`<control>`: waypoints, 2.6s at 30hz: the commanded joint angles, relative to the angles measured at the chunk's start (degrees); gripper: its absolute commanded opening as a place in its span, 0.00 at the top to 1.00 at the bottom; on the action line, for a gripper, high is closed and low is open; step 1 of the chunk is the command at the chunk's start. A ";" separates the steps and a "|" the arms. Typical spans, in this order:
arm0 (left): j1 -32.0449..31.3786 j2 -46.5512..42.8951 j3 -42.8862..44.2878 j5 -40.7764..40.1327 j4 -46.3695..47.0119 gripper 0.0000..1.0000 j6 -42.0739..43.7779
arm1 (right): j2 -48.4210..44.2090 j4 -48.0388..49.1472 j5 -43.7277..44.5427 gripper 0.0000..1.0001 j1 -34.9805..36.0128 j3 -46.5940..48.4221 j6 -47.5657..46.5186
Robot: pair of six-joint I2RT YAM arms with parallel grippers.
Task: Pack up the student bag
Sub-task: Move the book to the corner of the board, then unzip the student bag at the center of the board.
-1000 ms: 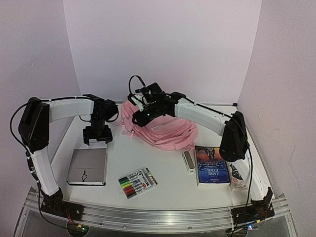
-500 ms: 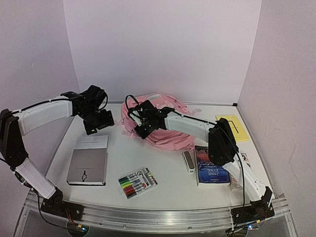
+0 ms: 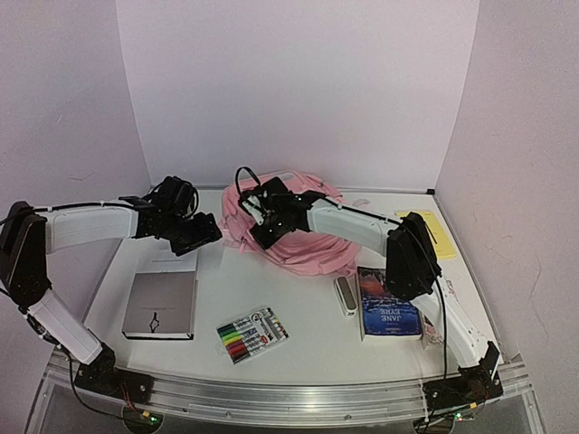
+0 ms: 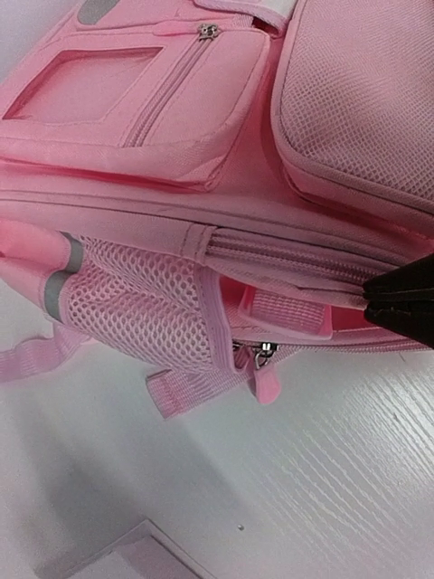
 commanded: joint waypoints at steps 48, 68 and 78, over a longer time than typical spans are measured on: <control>-0.02 26.53 10.95 12.55 18.93 0.47 32.70 | -13.03 -3.94 -14.51 0.26 -7.63 -5.40 10.05; -0.19 30.75 15.83 14.71 15.47 0.83 34.15 | -24.49 -11.28 -33.60 0.02 -28.55 -30.44 11.21; -2.94 25.52 13.84 16.21 12.45 1.00 33.82 | -20.39 -9.50 -37.22 0.26 -28.56 -33.19 14.93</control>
